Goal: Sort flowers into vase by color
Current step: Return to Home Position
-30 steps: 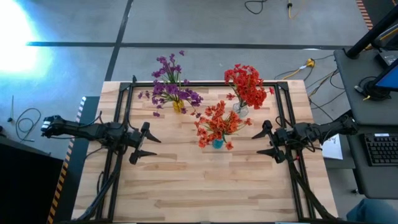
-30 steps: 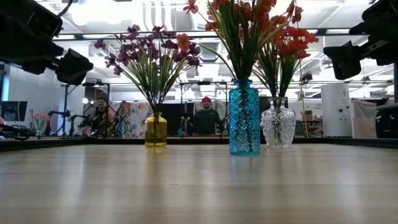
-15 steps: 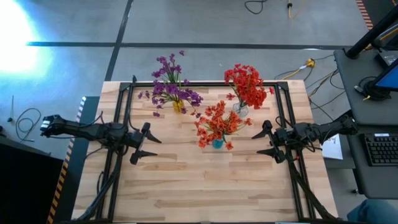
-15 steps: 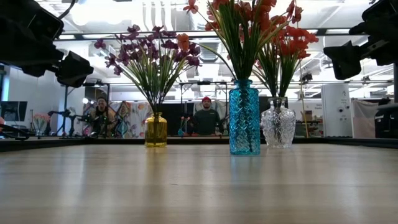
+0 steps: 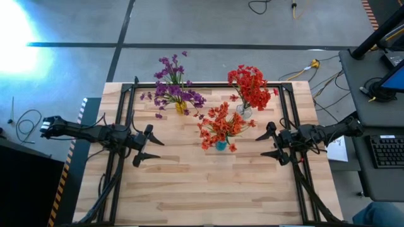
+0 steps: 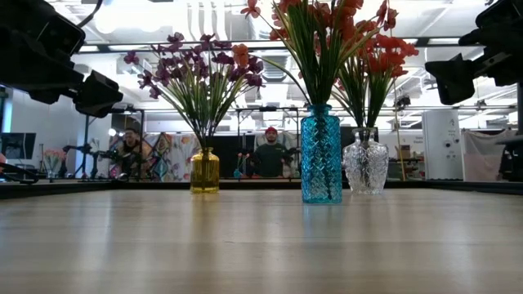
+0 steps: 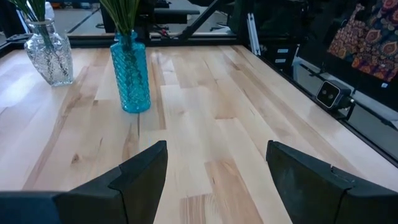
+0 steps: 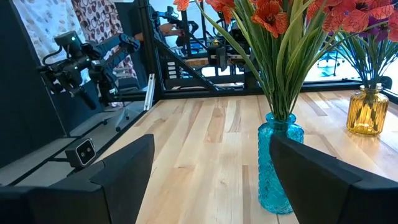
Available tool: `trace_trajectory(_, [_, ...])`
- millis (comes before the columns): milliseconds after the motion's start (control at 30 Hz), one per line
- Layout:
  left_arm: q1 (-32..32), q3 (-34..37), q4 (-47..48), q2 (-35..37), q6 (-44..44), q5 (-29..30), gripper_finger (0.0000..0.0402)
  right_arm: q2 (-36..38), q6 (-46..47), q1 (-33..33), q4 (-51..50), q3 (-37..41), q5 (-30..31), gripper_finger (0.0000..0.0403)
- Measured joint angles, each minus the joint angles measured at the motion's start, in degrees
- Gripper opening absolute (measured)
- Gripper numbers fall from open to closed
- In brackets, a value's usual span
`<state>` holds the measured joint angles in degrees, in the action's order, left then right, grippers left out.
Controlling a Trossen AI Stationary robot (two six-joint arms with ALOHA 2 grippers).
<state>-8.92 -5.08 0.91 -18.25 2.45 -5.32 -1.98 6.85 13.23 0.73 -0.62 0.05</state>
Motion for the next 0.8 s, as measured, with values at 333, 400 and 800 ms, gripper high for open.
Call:
trace_trajectory(333, [0.01, 0.0, 0.02, -0.66, -0.01, 0.0, 0.0262, 0.0, 0.0, -0.02, 0.0, 0.0, 0.0, 0.0318])
trace_trajectory(400, [-0.01, 0.0, 0.0, -0.8, 0.01, 0.0, 0.0262, 0.0, 0.0, -0.01, 0.0, 0.0, 0.0, 0.0316])
trace_trajectory(800, [0.0, 0.0, 0.0, -0.95, 0.0, -0.01, 0.0262, 0.0, 0.0, 0.0, 0.0, 0.0, 0.0, 0.0308])
